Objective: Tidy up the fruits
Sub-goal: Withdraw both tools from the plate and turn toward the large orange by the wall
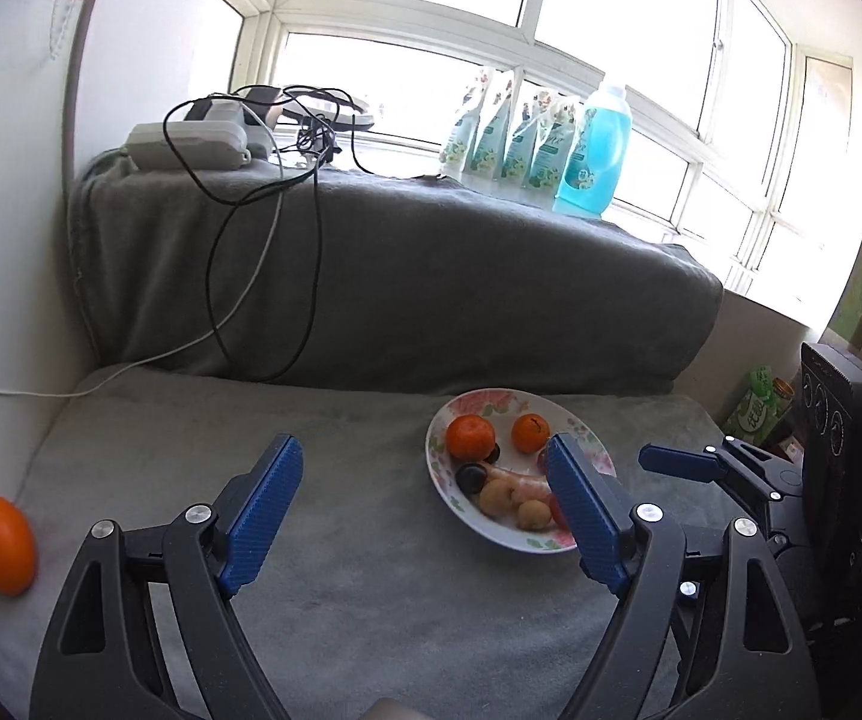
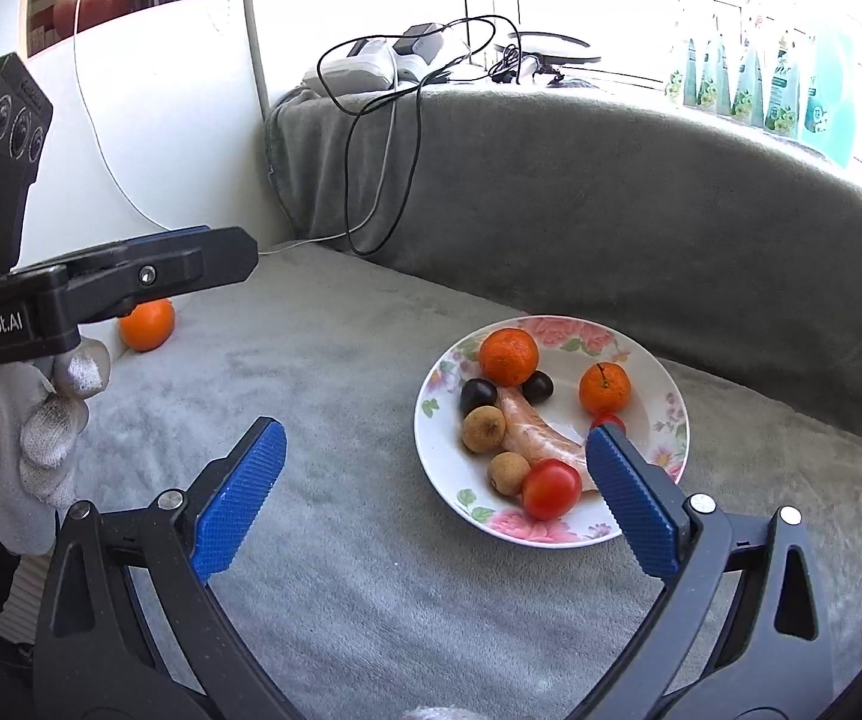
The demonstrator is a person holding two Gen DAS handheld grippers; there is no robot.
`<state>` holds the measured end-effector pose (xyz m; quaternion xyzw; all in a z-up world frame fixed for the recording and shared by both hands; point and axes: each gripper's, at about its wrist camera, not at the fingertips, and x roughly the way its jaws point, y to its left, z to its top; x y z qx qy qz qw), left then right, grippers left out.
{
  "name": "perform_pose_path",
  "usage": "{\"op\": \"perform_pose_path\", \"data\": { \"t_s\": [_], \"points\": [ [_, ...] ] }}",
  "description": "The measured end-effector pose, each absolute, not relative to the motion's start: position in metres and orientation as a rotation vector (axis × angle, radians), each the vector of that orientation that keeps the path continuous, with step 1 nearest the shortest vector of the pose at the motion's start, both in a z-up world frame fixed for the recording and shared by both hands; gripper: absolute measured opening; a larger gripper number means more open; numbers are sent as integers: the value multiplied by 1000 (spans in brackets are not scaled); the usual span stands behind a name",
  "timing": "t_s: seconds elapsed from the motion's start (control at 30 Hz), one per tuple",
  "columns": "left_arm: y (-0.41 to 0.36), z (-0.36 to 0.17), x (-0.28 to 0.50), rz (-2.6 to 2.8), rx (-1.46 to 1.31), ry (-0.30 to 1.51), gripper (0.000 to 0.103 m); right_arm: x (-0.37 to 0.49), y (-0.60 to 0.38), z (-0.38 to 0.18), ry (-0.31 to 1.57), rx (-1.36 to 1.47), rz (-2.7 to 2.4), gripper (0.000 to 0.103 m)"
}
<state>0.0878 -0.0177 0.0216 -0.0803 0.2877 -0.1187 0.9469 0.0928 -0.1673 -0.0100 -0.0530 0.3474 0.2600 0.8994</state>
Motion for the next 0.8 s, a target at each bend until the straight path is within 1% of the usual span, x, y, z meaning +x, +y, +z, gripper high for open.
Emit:
{"op": "perform_pose_path", "data": {
  "t_s": [0.43, 0.63, 0.8],
  "points": [
    [55, 12, 32, -64, -222, 547, 83, 108, -109, -3, 721, -87, 661, 102],
    [85, 0, 9, 26, -248, 549, 83, 119, -77, -3, 736, -77, 750, 102],
    [115, -18, -4, 114, -332, 566, 83, 132, -42, -9, 773, -52, 832, 102]
  ]
}}
